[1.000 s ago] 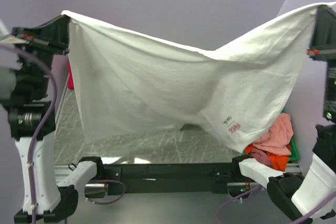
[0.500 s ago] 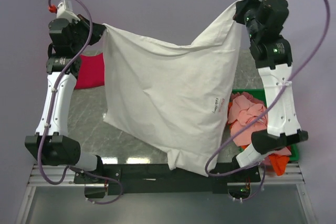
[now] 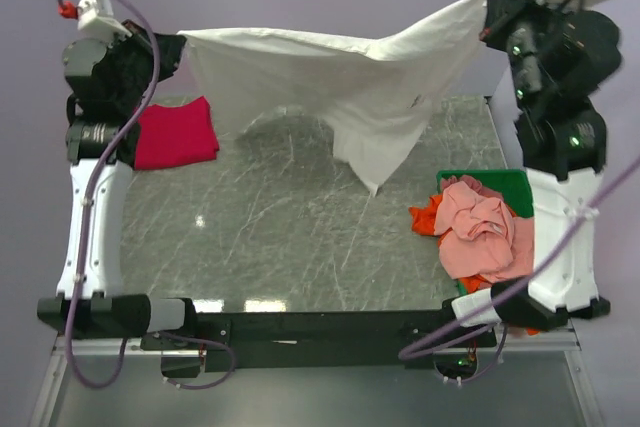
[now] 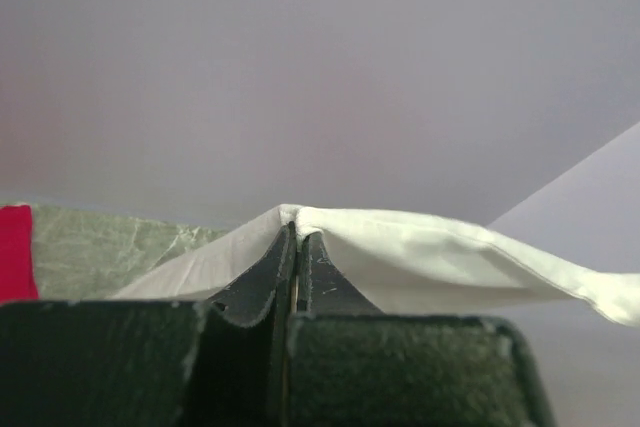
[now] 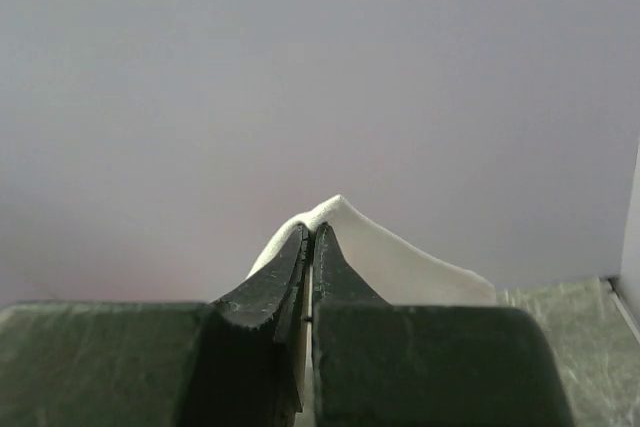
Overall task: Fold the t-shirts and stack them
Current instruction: Flatten the tshirt out
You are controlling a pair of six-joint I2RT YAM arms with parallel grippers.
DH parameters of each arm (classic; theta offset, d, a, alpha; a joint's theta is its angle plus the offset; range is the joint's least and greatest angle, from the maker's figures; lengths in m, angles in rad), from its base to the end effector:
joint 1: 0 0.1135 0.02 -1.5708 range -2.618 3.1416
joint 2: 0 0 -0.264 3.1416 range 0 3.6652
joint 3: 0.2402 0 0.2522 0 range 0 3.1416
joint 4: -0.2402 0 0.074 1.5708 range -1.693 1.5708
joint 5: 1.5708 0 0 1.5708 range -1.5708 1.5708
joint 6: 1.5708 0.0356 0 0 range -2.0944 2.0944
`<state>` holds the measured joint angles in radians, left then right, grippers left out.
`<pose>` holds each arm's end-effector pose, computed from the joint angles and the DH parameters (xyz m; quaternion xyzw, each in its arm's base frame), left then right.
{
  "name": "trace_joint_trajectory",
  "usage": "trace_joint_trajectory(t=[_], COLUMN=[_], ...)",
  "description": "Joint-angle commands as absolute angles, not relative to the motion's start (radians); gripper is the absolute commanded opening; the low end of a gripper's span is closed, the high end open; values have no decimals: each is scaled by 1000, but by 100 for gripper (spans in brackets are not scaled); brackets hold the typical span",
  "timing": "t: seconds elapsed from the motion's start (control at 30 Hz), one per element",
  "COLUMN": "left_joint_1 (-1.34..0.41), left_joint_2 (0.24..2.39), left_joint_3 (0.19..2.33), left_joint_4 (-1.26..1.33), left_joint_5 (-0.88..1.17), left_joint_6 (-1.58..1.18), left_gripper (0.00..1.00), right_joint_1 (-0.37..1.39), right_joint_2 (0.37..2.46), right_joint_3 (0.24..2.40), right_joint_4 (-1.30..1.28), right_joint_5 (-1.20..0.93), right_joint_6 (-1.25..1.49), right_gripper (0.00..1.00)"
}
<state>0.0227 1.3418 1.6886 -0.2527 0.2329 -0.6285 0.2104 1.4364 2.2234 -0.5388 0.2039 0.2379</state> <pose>0.2783 -0.0019 0.5205 -0.1324 0.6609 -0.2938 0.6778 0.2172 0.0390 0.6177 0.0887 0.6098 0.1136 0.7794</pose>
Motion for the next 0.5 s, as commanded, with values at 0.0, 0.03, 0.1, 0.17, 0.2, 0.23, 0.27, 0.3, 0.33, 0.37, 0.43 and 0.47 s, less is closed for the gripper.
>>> trace_joint_trajectory(t=[0.0, 0.03, 0.1, 0.17, 0.2, 0.23, 0.27, 0.3, 0.33, 0.37, 0.43, 0.47], left_joint_1=[23, 21, 21, 21, 21, 23, 21, 21, 21, 21, 20, 21], left_joint_2=[1169, 1105, 1045, 958, 931, 879, 856, 835, 801, 787, 752, 743], left_joint_3=[1646, 1635, 1618, 1612, 1609, 1608, 1608, 1617, 1626, 1634, 1664, 1683], left_joint_4=[-198, -201, -215, -238, -244, -250, -256, -264, -281, -288, -307, -320], left_joint_5=[180, 154, 127, 92, 78, 69, 46, 37, 25, 15, 3, 3], left_joint_6=[-595, -589, -569, -554, -542, -535, -529, -516, -511, -502, -477, -471], left_gripper=[0, 0, 0, 0, 1, 0, 1, 1, 1, 1, 1, 1], right_joint_1=[204, 203, 204, 204, 203, 204, 203, 204, 203, 202, 204, 204], right_joint_2=[1284, 1241, 1200, 1149, 1134, 1106, 1092, 1080, 1059, 1049, 1025, 1017], right_joint_3=[2206, 2195, 2192, 2201, 2207, 2221, 2224, 2232, 2246, 2250, 2261, 2263], right_joint_4=[-427, -423, -416, -411, -408, -407, -405, -399, -396, -393, -376, -364], right_joint_5=[198, 190, 175, 169, 160, 155, 150, 147, 137, 132, 121, 120], right_joint_6=[245, 248, 253, 255, 252, 252, 253, 255, 258, 262, 270, 278], right_gripper=[0, 0, 0, 0, 0, 0, 0, 0, 0, 0, 0, 0])
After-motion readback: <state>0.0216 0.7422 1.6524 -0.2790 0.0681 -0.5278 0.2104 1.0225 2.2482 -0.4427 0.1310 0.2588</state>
